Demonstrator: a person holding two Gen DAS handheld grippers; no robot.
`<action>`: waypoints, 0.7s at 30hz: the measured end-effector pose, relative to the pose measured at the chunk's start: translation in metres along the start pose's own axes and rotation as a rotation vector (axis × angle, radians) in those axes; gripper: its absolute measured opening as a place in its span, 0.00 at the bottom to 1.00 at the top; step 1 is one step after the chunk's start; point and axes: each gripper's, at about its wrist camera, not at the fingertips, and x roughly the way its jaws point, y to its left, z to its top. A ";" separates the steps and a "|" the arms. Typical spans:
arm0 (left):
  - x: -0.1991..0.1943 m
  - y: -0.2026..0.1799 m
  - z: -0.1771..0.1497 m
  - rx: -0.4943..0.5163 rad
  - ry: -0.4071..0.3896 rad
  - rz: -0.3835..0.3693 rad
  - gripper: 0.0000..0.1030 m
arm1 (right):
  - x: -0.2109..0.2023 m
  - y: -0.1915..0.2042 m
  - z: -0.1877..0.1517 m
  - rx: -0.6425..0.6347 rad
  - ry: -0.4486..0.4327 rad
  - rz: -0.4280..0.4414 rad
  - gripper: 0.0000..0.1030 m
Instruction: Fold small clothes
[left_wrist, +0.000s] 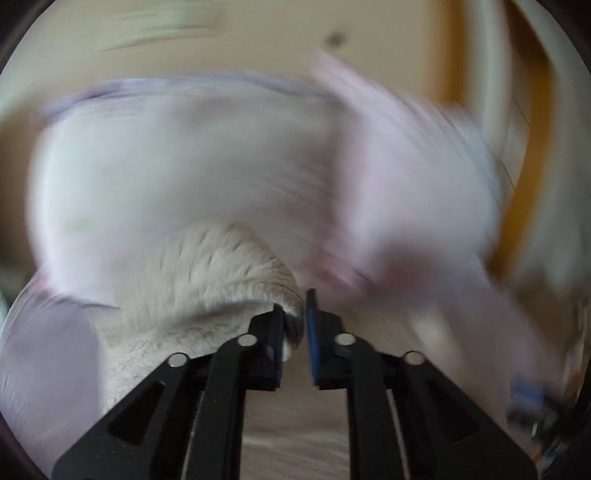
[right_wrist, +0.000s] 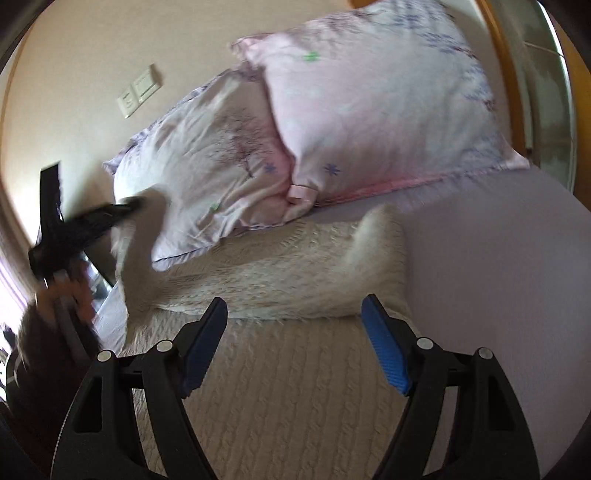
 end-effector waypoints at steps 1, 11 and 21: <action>0.015 -0.039 -0.015 0.097 0.065 -0.032 0.21 | -0.003 -0.007 -0.002 0.019 0.002 -0.012 0.75; -0.060 -0.036 -0.121 0.232 0.134 -0.087 0.53 | -0.002 -0.040 -0.001 0.102 0.025 0.015 0.64; -0.150 0.118 -0.160 -0.189 0.066 0.206 0.63 | 0.120 0.023 0.076 0.091 0.235 -0.044 0.60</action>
